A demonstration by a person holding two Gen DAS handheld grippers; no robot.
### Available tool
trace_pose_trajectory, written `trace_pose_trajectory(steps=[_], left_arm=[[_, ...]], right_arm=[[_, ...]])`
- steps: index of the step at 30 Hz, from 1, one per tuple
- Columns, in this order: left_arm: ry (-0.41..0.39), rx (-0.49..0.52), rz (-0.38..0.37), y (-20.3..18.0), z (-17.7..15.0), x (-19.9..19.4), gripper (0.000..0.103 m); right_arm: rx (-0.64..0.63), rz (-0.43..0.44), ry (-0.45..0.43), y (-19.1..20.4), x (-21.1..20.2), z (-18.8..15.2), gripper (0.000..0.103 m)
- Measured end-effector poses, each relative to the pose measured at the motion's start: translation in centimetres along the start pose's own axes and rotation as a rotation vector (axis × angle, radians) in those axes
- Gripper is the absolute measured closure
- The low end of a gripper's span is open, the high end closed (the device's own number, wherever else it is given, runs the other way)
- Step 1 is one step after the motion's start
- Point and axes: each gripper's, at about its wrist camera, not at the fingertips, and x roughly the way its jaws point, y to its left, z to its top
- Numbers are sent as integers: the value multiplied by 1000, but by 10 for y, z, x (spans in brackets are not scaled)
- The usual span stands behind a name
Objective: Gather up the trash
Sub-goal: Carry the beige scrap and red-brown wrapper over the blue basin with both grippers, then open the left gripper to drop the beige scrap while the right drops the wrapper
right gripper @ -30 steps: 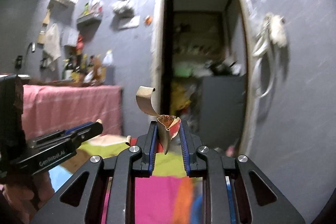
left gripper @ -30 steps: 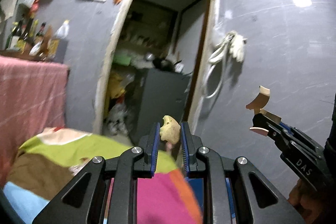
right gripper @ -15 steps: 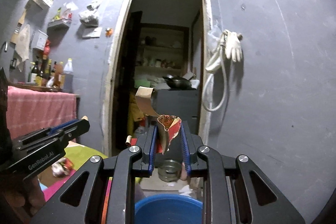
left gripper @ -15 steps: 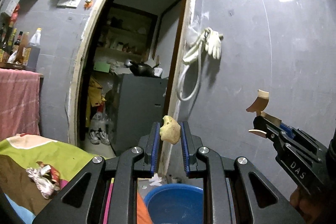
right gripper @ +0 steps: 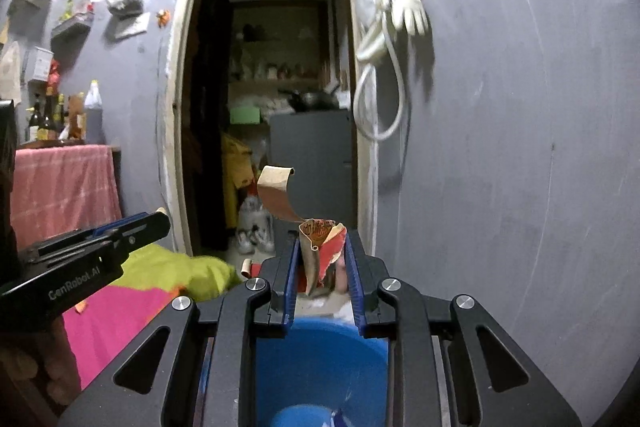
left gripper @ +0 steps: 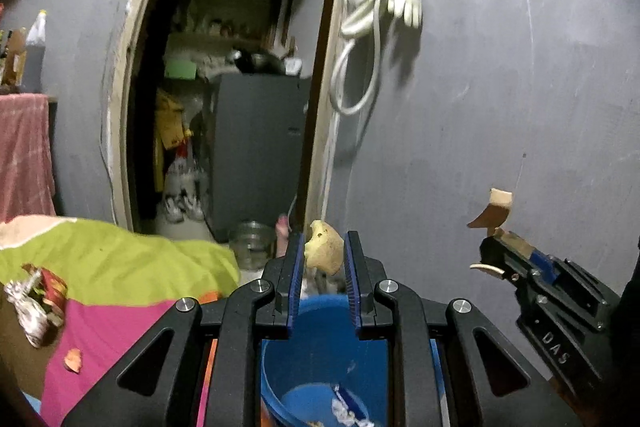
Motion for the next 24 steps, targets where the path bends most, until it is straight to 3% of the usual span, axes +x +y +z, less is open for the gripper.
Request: trace_pose_trajectory(steps=[13,16,20,24], left_arm=[[205,-54,-31,12,-38,45,86],[261,-75,-51,16,-44,56,86],[303,-81,-61,18,-50,65,77],[320,-95,-64,20,-51,68,75]], right_arm=[[90,17,182,-17,37,-39,81],[104,20,222,-20,45,-45,76],[126,26,255,-24,51,-54,73],[145,33,271,-28,52,-56,72]])
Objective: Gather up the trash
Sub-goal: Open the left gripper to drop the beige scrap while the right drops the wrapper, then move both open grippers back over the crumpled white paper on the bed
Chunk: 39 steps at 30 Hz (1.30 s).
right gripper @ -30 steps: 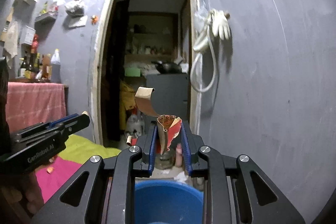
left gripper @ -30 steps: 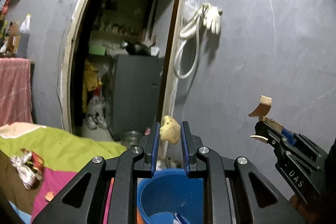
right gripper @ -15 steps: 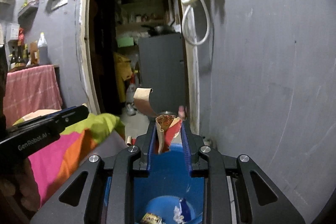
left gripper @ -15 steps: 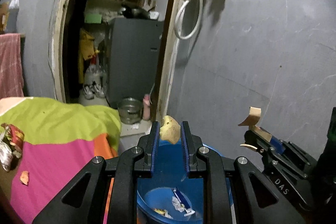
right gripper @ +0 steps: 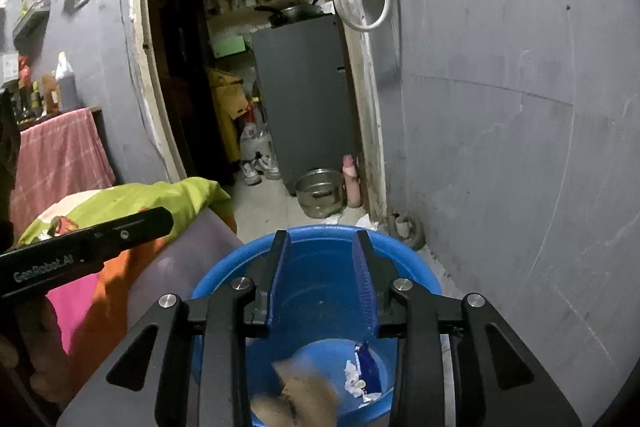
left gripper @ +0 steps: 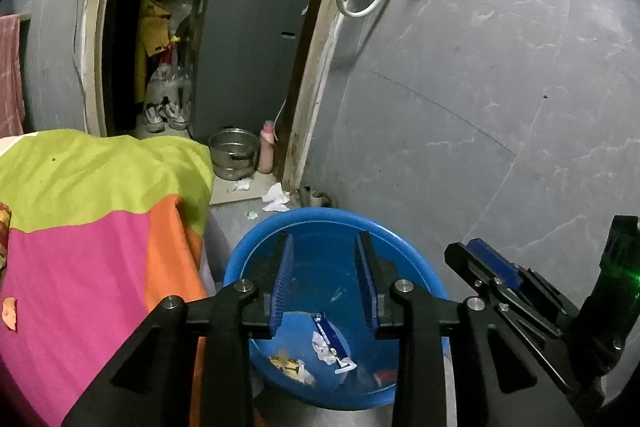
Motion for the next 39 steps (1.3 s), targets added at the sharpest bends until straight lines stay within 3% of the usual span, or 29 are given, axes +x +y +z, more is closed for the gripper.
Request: trace_pose_trajectory(steps=[8,10,14,16,18,22,30,39], left_arm=[[-55,-44,-3,12,13,-36,65],[-95,-51,7,18,17,-55,58],[-175,-61,29,31,28,-93,44],[-221,-66,49,42,35,-117,37],[-260,-69,67,51,38,-138,22],[-340,-70,135,76,42,-182,7],[-407,-96,238,130,24,-252,2],[-440,-65,391,182,-9,-291,2]], right_arm=[[-16,12,-72,12,-22,19,52],[-29,13,-97,21,-29,26,51],[-56,32,-175,44,-52,42,26],[-67,44,-204,57,-60,49,24],[-78,62,-235,71,-70,56,17],[-96,107,-299,102,-88,68,1],[-148,198,-371,167,-105,72,0],[-207,283,-441,235,-106,51,0]])
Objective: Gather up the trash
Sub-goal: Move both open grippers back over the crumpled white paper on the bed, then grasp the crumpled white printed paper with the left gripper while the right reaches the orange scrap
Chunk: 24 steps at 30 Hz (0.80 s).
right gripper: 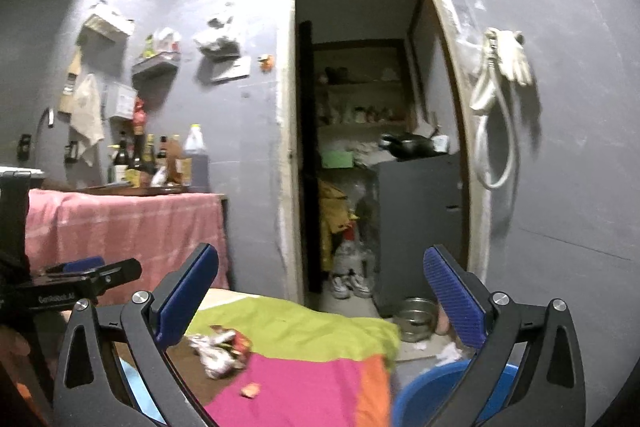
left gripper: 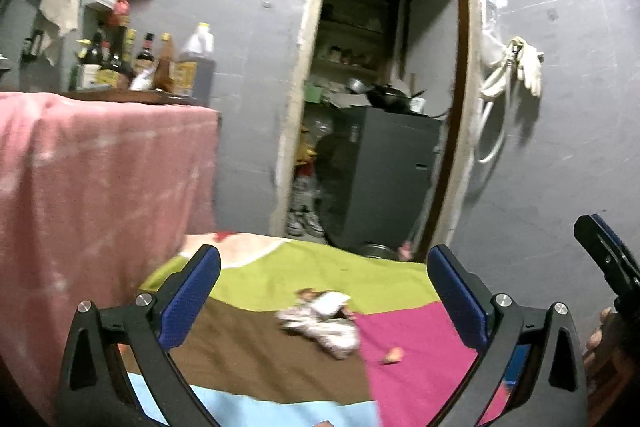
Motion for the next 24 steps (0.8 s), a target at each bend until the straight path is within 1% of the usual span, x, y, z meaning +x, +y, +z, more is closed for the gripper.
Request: trace_pose_trajectory(steps=[3,7,11,16,17,19,21,24], left_arm=[[17,-4,12,21,-7,1,2],[75,-18,10,39,-20,9,2],[157,-17,-3,47,-32,27,2],[255,-17,-19,49,-46,57,2],[276,-21,-22,49,-49,64,2],[320,-32,-29,49,-53,77,3],[363,-46,-43,50,-58,90,3],[413,-43,-58,47,-64,106,3]], right_arm=[[-10,27,21,15,13,-8,0],[-25,50,80,27,30,-22,0],[-51,60,179,33,50,-42,0],[-56,77,309,32,72,-67,0],[-53,83,336,32,76,-72,2],[-44,97,387,30,84,-82,8],[-39,114,443,30,91,-92,19],[-50,150,559,30,104,-111,22]])
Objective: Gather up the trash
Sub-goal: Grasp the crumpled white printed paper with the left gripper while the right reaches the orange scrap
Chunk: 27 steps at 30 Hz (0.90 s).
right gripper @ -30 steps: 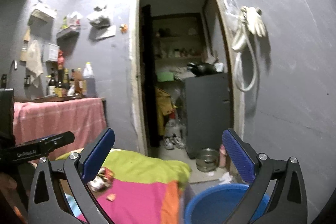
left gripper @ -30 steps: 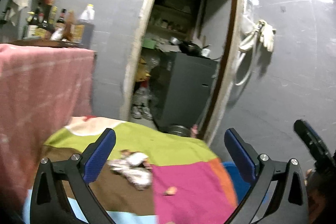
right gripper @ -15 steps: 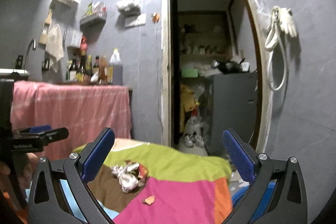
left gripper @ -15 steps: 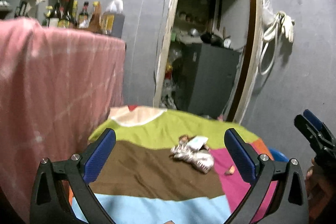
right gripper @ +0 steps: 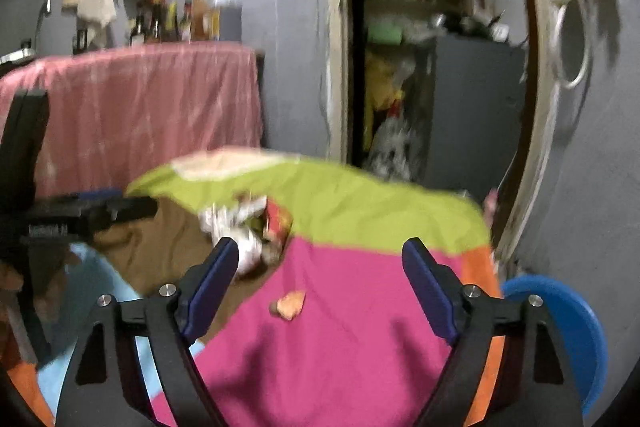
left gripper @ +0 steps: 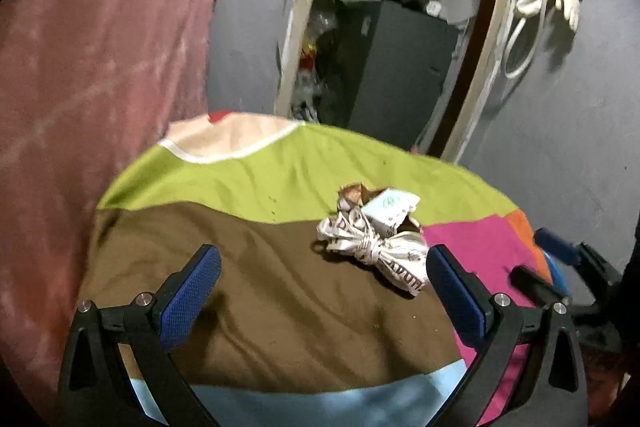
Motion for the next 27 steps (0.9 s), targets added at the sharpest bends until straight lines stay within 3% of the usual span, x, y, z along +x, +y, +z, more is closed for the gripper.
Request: trace_pose_trajectory(steps=[4,8,14,18,27], left_arm=[[70,5,-32,-4,-2,20,8],[128,-7,-71,-5,-2,34,21],[168,-76,-122,-1,5,46,26],[202,-150,-152,0,13,59,40],[247,-200,-160,-3,20,70,71]], right_arm=[[5,37,107,-3,20,-10,30],[0,77,164,0,31,-16,41],[-44,86,199,4,43,-18,61],[-59,99,203,7,45,-19,77],[-42,114,166,5,38,-26,80]])
